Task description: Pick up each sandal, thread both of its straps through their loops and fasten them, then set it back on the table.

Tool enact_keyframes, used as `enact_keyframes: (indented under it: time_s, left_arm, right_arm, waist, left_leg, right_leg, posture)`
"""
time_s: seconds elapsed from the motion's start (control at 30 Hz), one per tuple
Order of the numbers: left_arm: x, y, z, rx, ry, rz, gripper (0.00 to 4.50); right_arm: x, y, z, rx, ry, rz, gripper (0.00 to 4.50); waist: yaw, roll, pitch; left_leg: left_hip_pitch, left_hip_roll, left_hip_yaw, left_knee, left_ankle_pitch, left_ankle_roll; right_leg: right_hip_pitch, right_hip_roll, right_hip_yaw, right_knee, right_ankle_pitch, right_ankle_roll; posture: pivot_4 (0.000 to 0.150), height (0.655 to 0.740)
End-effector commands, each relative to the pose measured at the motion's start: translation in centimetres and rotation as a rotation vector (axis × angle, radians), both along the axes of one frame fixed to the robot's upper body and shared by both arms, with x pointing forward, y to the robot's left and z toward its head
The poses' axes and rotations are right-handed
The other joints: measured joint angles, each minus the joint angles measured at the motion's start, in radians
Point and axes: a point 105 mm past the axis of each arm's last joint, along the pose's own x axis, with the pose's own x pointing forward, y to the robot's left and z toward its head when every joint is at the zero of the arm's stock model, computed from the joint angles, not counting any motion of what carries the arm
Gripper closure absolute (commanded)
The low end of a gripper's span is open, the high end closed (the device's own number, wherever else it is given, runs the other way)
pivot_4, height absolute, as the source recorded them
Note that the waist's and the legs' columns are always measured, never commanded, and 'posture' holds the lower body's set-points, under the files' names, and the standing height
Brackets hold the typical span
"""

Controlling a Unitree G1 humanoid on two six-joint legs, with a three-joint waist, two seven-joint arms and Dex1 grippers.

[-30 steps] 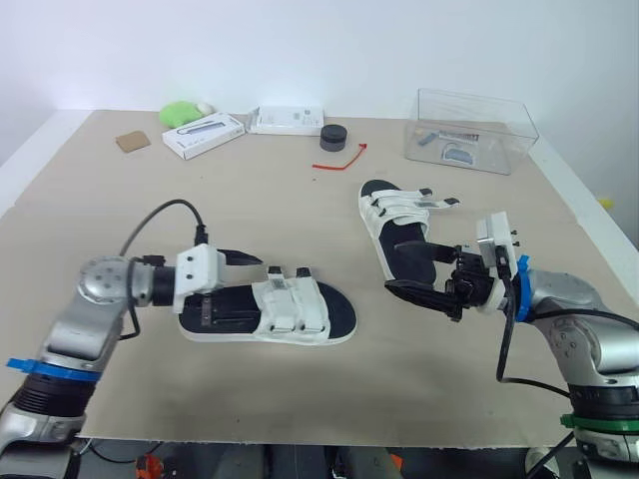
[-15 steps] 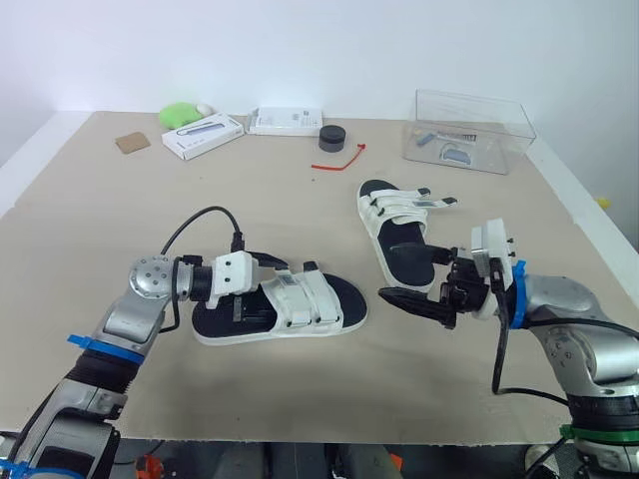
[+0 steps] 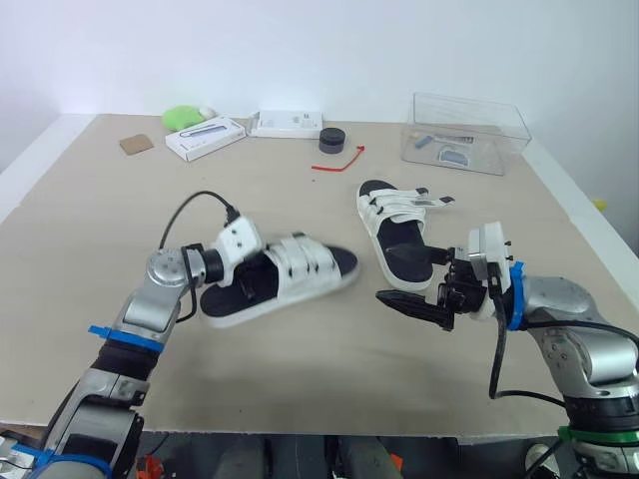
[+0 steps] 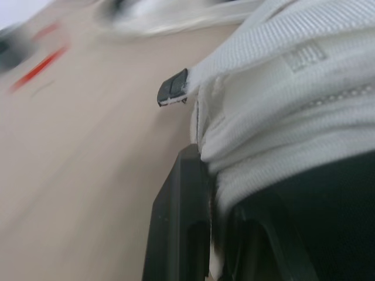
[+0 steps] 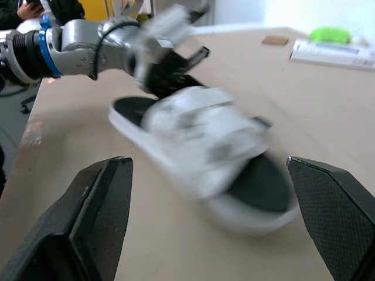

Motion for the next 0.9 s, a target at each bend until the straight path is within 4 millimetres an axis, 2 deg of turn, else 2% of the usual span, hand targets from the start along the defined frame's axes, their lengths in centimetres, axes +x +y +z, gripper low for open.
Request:
enact_keyframes:
  time_s: [0.03,0.13,0.23,0.3,0.43,0.6,0.7,0.73,0.77,0.9]
  left_arm:
    - [3.6,4.7,4.8,-0.201,-0.059,0.361,4.44]
    - [5.3,7.2,5.2,-0.265,-0.045,0.563,4.44]
    - [6.2,8.9,4.5,-0.273,-0.018,0.704,4.44]
    - [6.4,10.0,3.8,-0.218,-0.010,0.781,4.44]
    - [6.2,11.1,2.9,-0.151,-0.012,0.831,4.44]
    - [6.0,12.4,3.1,-0.097,-0.053,0.846,4.44]
    - [5.9,12.6,3.7,-0.094,-0.084,0.830,3.42]
    - [5.9,12.5,4.0,-0.092,-0.096,0.824,2.86]
    - [5.8,12.7,4.2,-0.093,-0.103,0.822,2.67]
    - [4.8,12.6,5.2,-0.109,-0.120,0.780,0.80]
  right_arm:
    - [0.5,0.7,0.9,0.008,-0.056,-0.007,0.00]
    - [0.9,1.2,0.6,0.004,-0.068,-0.013,0.00]
    - [1.1,1.7,0.2,0.003,-0.079,-0.013,0.00]
    - [1.2,2.1,0.2,0.007,-0.088,-0.006,0.00]
    - [1.3,2.6,0.5,0.012,-0.102,0.002,0.00]
    - [1.8,2.8,0.6,0.011,-0.112,0.003,0.00]
    - [1.9,2.9,0.5,0.016,-0.109,0.006,0.00]
    - [1.9,2.9,0.4,0.019,-0.105,0.008,0.00]
    - [1.9,3.1,0.3,0.022,-0.103,0.010,0.00]
    - [2.1,3.2,0.0,0.025,-0.099,0.016,0.00]
  waist:
    - [0.000,-0.001,0.001]
    - [-0.001,-0.002,0.001]
    - [0.000,-0.001,0.001]
    - [0.000,-0.001,0.001]
    - [0.000,-0.002,0.001]
    - [0.000,-0.002,0.001]
    - [0.000,-0.002,0.001]
    - [0.000,-0.002,0.001]
    - [0.000,-0.002,0.001]
    - [-0.001,-0.002,0.001]
  left_leg:
    - [0.000,0.000,0.000,0.000,0.000,0.000]
    - [-0.001,0.003,0.000,0.000,0.002,-0.001]
    - [-0.001,0.003,0.000,-0.001,0.001,-0.001]
    - [-0.001,0.002,0.000,-0.001,0.001,-0.002]
    - [-0.004,0.000,0.000,-0.001,0.000,-0.003]
    - [-0.003,0.000,0.002,-0.001,0.000,-0.003]
    - [-0.003,0.000,0.001,-0.001,0.001,-0.003]
    - [-0.003,0.000,0.001,-0.001,0.001,-0.003]
    - [-0.004,0.000,0.000,-0.001,0.001,-0.004]
    - [-0.004,0.000,0.001,-0.001,0.001,-0.004]
  right_leg:
    - [0.000,0.000,0.000,0.000,0.000,0.000]
    - [-0.001,0.004,0.000,0.000,0.003,-0.003]
    - [-0.002,0.004,0.001,0.000,0.007,-0.009]
    - [-0.002,0.003,0.000,-0.001,0.007,-0.010]
    - [-0.003,0.000,0.000,-0.001,0.007,-0.009]
    - [-0.003,-0.002,0.000,-0.001,0.007,-0.008]
    - [-0.003,-0.002,0.000,-0.001,0.007,-0.009]
    - [-0.003,-0.002,-0.001,-0.001,0.007,-0.009]
    - [-0.003,-0.002,-0.001,-0.001,0.007,-0.009]
    - [-0.003,-0.003,-0.001,-0.001,0.007,-0.009]
  posture:
    - [0.150,0.7400]
    - [0.150,0.7400]
    - [0.150,0.7400]
    - [0.150,0.7400]
    - [0.150,0.7400]
    - [0.150,0.7400]
    - [0.150,0.7400]
    - [0.150,0.7400]
    - [0.150,0.7400]
    - [0.150,0.7400]
